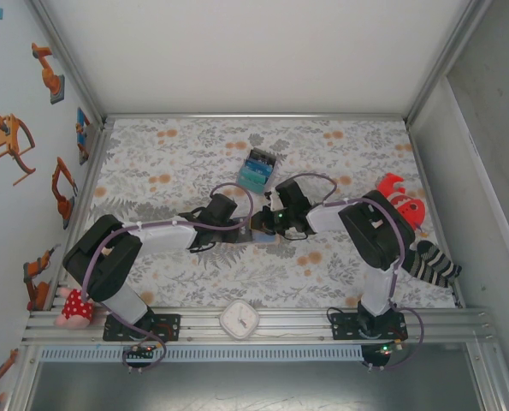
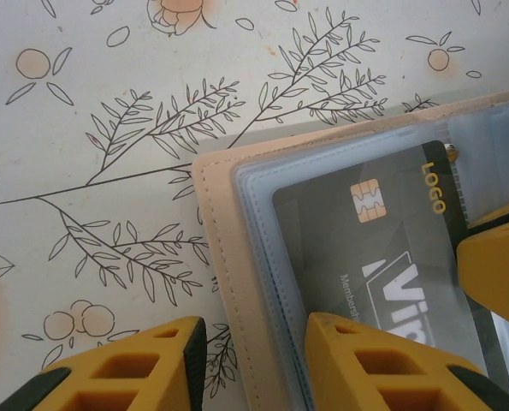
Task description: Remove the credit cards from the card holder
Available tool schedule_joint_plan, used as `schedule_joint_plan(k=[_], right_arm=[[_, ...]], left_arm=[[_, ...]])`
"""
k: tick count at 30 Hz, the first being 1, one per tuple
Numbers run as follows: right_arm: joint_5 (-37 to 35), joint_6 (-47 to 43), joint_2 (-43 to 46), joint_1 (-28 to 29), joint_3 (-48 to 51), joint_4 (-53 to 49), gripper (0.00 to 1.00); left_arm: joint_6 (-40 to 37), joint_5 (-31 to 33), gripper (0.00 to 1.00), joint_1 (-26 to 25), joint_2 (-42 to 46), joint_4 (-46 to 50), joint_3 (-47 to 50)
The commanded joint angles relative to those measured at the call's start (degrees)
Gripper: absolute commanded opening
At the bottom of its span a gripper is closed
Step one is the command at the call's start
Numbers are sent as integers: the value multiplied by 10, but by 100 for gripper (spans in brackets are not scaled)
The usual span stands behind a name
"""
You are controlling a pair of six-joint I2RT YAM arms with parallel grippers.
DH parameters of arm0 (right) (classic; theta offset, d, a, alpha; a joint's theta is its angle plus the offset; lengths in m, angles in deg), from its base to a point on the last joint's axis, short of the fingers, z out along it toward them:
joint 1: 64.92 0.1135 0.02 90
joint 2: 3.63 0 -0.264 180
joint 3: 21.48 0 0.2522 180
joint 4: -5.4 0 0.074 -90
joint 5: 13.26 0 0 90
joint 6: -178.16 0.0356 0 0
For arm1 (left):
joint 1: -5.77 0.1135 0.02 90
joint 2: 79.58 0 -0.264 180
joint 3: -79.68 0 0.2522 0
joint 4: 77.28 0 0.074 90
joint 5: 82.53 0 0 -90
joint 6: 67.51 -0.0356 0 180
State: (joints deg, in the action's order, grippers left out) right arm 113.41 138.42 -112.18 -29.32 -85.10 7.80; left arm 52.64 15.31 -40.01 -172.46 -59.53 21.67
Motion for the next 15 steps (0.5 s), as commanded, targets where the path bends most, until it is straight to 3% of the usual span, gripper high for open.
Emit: schedule_joint_plan(k=[1,4,8,15], right_arm=[[41,8,-10,9,7,40,13],[40,5,-10,9,6,35,12],[30,1,-11,9,6,23,0],[0,-17,4,-8,16,-12,0]], left_arm=[[-2,-21,37,-11,-17,17,-8],[0,-22,37,-12,-19,17,-10],[2,-16,37,-12,-15,22,-10],[1,7,37,-12,-5,42,-9]])
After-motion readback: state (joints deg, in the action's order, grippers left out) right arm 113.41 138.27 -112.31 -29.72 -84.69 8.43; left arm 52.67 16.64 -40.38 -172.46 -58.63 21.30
